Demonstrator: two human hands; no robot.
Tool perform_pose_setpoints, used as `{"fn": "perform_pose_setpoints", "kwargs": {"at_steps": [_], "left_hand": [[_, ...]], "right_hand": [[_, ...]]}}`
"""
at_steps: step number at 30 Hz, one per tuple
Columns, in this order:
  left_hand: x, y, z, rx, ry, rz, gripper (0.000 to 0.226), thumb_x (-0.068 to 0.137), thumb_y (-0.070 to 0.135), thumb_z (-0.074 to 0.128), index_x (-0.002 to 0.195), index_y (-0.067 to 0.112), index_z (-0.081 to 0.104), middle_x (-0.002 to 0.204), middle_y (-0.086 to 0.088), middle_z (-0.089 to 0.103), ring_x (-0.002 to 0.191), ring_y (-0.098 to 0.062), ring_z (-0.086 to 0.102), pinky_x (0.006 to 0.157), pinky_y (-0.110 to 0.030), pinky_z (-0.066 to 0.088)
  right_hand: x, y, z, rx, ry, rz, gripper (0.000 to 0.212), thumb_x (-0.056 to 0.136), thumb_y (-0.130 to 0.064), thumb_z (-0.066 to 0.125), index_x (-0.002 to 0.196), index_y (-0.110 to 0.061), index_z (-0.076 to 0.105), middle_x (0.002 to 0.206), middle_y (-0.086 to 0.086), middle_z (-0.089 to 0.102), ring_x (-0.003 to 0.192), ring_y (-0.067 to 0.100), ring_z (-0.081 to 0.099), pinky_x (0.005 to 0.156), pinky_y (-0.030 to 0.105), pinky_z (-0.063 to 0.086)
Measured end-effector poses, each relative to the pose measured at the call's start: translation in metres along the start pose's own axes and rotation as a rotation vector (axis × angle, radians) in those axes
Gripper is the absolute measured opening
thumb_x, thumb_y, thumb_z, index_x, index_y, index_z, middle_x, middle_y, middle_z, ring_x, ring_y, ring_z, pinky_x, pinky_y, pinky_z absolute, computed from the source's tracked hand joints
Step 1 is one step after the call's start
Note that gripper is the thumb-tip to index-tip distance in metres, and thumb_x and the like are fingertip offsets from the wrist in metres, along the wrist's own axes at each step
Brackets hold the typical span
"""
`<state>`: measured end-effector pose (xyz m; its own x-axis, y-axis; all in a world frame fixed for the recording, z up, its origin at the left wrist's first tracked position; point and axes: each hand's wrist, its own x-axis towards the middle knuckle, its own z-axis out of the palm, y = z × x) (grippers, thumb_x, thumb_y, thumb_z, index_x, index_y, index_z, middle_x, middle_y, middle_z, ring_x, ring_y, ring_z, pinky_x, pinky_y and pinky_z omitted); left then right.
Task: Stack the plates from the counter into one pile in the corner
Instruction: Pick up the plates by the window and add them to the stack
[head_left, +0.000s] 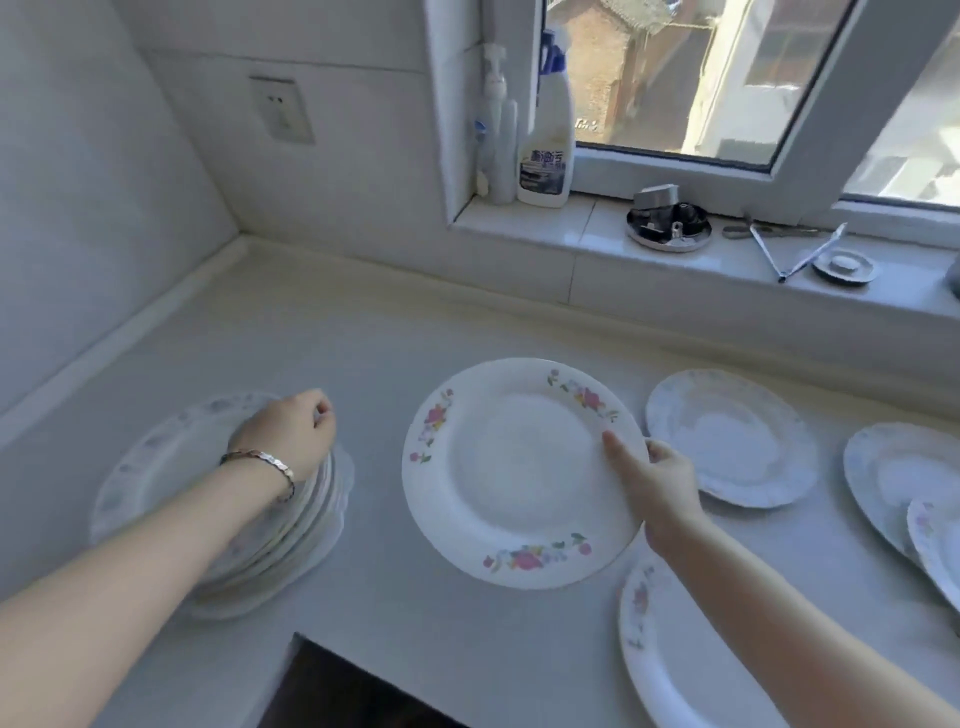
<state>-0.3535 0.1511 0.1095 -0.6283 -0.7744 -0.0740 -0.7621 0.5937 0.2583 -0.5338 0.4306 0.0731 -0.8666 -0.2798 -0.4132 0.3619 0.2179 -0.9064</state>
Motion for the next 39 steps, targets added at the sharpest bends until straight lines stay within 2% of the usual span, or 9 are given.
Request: {"fn": "perform_pose_setpoints", "kwargs": {"at_steps": [4,8,11,15,19,25,31,36,39], "left_hand": [[-0.002,-0.090,-0.034,0.028,0.062,-0.132,0.014,0.092,0.020,0.042,0.084,0.019,0.054,0.093,-0.006,0.068,0.080,-0.029,0.056,0.067,-0.030,0.044],[-0.003,-0.172,-0.053,-0.024,0.083,-0.257,0.017,0.091,0.017,0.043,0.077,0.022,0.050,0.084,-0.005,0.064,0.076,-0.028,0.054,0.065,-0.027,0.039],[-0.004,-0.214,-0.057,-0.033,0.075,-0.305,0.018,0.090,0.015,0.043,0.075,0.022,0.049,0.077,-0.002,0.059,0.074,-0.027,0.053,0.064,-0.028,0.039],[0.002,-0.246,-0.055,-0.053,0.073,-0.319,0.019,0.090,0.016,0.043,0.074,0.023,0.047,0.077,-0.003,0.061,0.073,-0.027,0.052,0.063,-0.027,0.038],[0.011,-0.258,-0.051,-0.101,0.058,-0.302,0.015,0.090,0.017,0.044,0.077,0.022,0.049,0.078,-0.001,0.059,0.080,-0.029,0.057,0.067,-0.027,0.040],[0.023,-0.259,-0.044,-0.154,0.044,-0.278,0.016,0.091,0.017,0.044,0.077,0.023,0.049,0.077,0.003,0.057,0.076,-0.026,0.052,0.065,-0.027,0.038],[0.024,-0.261,-0.034,-0.187,0.007,-0.280,0.015,0.090,0.016,0.044,0.078,0.022,0.051,0.079,0.001,0.060,0.079,-0.029,0.057,0.069,-0.032,0.046],[0.024,-0.248,-0.035,-0.201,0.009,-0.234,0.014,0.091,0.016,0.045,0.080,0.022,0.050,0.080,0.002,0.058,0.077,-0.027,0.054,0.066,-0.028,0.041],[0.023,-0.220,-0.036,-0.199,0.009,-0.161,0.011,0.092,0.018,0.045,0.082,0.023,0.048,0.080,0.001,0.057,0.078,-0.027,0.053,0.066,-0.029,0.041]], "right_hand": [[-0.016,-0.005,0.101,-0.042,-0.119,0.025,0.020,0.084,-0.026,0.064,0.075,-0.010,0.059,0.076,0.004,0.060,0.069,0.020,0.056,0.065,0.031,0.045],[-0.033,-0.005,0.196,-0.078,-0.203,0.023,0.022,0.085,-0.025,0.063,0.068,-0.014,0.056,0.071,0.001,0.056,0.061,0.015,0.051,0.052,0.025,0.039],[-0.045,0.003,0.250,-0.123,-0.223,0.020,0.018,0.085,-0.025,0.063,0.077,-0.010,0.059,0.073,0.001,0.057,0.069,0.020,0.054,0.054,0.027,0.040],[-0.055,0.014,0.293,-0.162,-0.194,0.022,0.024,0.084,-0.027,0.065,0.097,-0.007,0.060,0.092,0.009,0.062,0.082,0.026,0.057,0.064,0.029,0.043],[-0.065,0.021,0.312,-0.245,-0.165,-0.041,0.021,0.087,-0.028,0.060,0.090,-0.008,0.056,0.085,0.005,0.059,0.083,0.026,0.057,0.070,0.031,0.043],[-0.076,0.026,0.317,-0.784,-0.047,-0.253,0.034,0.091,-0.045,0.044,0.094,-0.012,0.049,0.081,0.001,0.057,0.081,0.028,0.056,0.065,0.032,0.042],[-0.080,0.028,0.330,-1.065,-0.110,-0.302,0.044,0.088,-0.054,0.042,0.114,-0.019,0.050,0.104,0.004,0.068,0.101,0.028,0.062,0.074,0.031,0.045],[-0.068,0.024,0.322,-1.171,-0.299,-0.267,0.054,0.085,-0.061,0.042,0.122,-0.023,0.047,0.108,0.004,0.067,0.101,0.025,0.063,0.072,0.030,0.045],[-0.056,0.024,0.299,-1.159,-0.473,-0.208,0.052,0.086,-0.063,0.038,0.119,-0.026,0.052,0.096,0.003,0.067,0.085,0.020,0.060,0.062,0.026,0.041]]}}
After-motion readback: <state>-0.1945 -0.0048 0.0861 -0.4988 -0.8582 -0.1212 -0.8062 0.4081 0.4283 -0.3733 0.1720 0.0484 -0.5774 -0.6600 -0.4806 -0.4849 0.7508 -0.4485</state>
